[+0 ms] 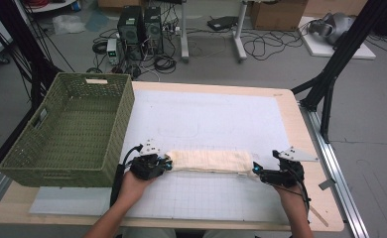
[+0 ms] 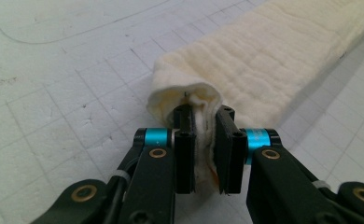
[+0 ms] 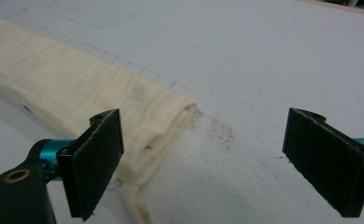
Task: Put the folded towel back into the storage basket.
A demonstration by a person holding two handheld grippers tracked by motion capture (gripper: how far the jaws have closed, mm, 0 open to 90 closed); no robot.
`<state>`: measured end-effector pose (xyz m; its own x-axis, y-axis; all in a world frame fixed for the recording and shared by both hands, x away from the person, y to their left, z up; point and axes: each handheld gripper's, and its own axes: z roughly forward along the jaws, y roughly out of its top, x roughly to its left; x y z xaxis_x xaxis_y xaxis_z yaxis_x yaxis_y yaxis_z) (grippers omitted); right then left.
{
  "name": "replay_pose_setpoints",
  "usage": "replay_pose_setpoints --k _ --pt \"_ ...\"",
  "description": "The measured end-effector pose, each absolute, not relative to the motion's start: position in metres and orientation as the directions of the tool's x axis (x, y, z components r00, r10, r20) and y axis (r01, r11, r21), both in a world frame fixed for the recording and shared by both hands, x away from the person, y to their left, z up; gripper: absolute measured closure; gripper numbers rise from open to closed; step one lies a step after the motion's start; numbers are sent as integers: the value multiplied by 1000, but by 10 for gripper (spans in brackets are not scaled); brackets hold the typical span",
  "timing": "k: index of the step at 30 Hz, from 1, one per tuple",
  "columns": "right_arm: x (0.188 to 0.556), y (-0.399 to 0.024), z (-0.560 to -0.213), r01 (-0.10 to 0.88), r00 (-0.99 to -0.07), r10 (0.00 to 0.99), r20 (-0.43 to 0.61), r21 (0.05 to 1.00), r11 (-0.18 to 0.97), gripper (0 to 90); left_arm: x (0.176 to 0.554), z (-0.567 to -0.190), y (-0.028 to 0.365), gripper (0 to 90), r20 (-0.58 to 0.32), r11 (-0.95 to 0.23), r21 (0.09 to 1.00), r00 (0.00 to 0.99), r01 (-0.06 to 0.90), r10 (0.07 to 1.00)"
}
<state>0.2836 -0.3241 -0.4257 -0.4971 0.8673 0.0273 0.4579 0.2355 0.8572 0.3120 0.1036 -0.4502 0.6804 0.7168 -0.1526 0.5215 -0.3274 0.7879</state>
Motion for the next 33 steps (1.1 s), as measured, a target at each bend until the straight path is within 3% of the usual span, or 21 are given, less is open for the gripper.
replay_pose_setpoints --k 6,10,13,21,24,33 --pt "292 -295 -431 477 -512 859 8 834 276 133 312 -451 103 791 -153 -322 791 678 520 719" --pt "292 -284 -439 515 -526 851 -5 794 323 336 311 -451 104 789 -147 -324 796 682 512 717" --pt "295 -285 -445 542 -546 838 3 764 351 431 311 -451 104 788 -147 -321 797 681 511 718" --pt "296 -287 -450 601 -547 826 136 750 275 688 309 -452 102 754 -119 -341 800 689 493 715" --pt "297 -285 -448 597 -563 818 121 744 300 760 308 -451 102 787 -120 -342 803 694 488 710" --pt "296 -280 -437 568 -576 816 56 745 350 808 303 -436 111 806 -140 -280 844 693 457 708"
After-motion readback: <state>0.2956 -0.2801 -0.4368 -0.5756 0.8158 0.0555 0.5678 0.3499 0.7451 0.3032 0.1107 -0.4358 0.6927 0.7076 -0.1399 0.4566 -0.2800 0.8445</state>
